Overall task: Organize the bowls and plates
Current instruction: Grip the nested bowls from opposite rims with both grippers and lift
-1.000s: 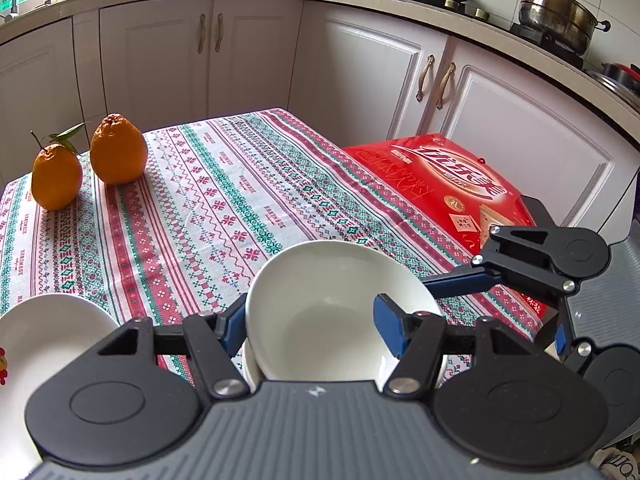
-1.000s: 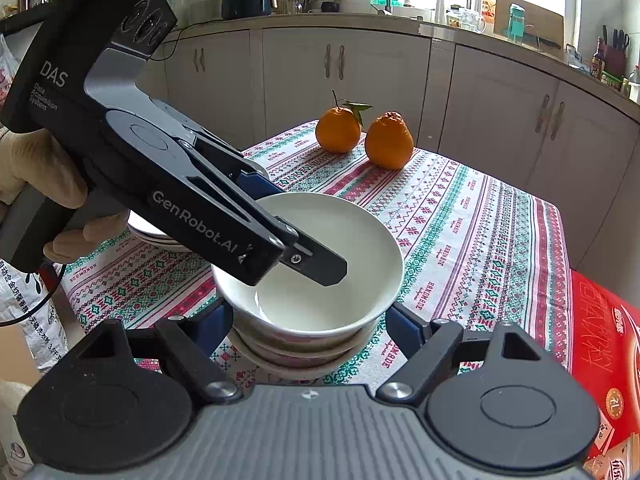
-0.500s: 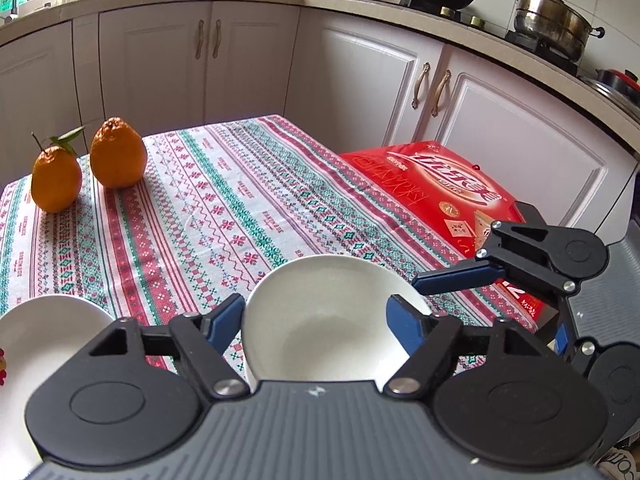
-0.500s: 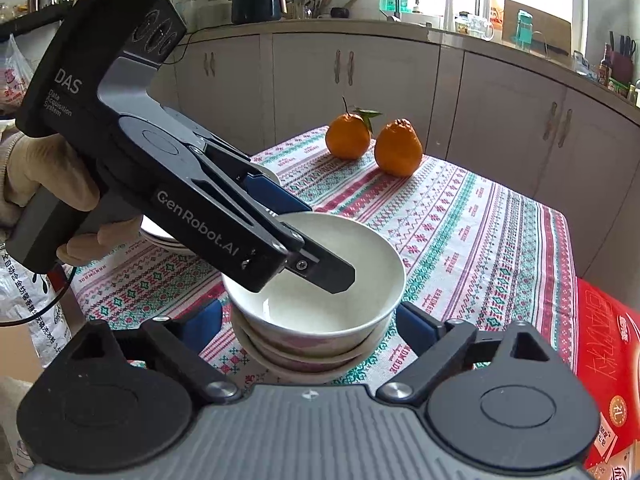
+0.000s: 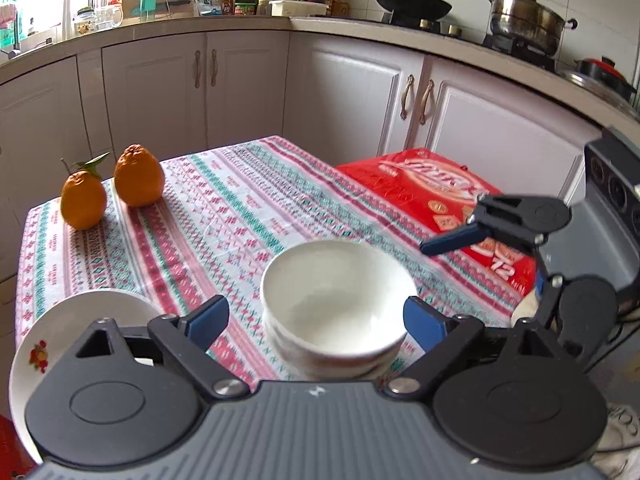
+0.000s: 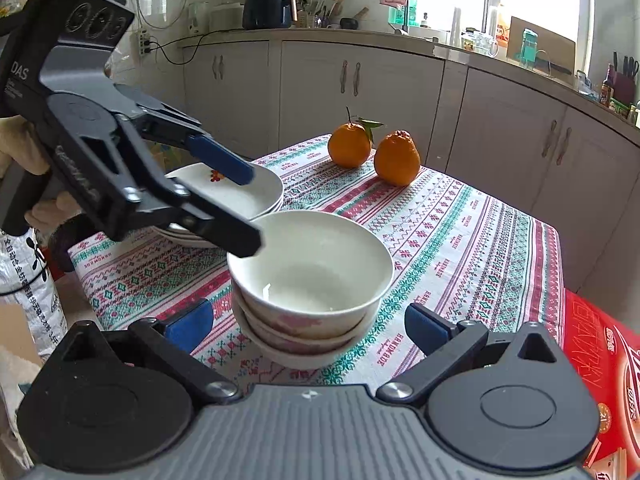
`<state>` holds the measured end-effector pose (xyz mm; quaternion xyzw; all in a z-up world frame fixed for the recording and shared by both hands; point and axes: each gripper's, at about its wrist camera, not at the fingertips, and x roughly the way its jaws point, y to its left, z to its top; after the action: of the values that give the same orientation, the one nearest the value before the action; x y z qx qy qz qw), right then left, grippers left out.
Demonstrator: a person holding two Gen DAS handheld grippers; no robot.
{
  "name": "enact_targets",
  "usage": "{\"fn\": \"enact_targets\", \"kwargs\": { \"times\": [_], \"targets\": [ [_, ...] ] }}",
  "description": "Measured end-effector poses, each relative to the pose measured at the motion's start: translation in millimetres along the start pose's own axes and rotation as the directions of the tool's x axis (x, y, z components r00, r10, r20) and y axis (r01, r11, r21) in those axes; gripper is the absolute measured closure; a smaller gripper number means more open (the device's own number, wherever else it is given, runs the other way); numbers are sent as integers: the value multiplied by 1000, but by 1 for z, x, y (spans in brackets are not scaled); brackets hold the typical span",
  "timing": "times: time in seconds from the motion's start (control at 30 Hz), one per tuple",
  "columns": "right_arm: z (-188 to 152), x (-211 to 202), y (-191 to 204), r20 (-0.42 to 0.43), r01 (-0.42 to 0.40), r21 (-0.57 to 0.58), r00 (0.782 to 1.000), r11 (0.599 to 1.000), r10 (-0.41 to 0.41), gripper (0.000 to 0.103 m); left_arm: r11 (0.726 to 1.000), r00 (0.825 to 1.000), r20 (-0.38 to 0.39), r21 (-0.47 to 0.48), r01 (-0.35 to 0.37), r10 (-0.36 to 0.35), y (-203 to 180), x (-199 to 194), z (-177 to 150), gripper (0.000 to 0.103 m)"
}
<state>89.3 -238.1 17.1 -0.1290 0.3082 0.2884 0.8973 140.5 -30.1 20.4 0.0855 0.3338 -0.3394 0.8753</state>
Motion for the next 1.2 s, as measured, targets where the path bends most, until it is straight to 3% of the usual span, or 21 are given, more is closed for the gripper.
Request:
{"fn": "enact_targets", "kwargs": {
  "times": [0.27, 0.67, 0.93, 1.2],
  "targets": [
    [-7, 13, -4, -60, -16, -24, 998, 1000, 15, 0, 997, 998, -56, 67, -25, 28, -2, 3, -27, 9],
    [-11, 48, -14, -169, -51, -88, 985, 995, 36, 0, 978, 983, -180, 200, 56, -19, -10, 53, -46, 10],
    [-5, 62, -16, -227, -148, -236, 969, 961, 93, 0, 956, 974, -218, 264, 125, -67, -5, 67, -38, 12],
    [5, 76, -25, -278, -263, -279, 943, 924, 184, 2, 922, 961, -247, 328, 204, -125, 0, 73, -30, 17]
  ]
}}
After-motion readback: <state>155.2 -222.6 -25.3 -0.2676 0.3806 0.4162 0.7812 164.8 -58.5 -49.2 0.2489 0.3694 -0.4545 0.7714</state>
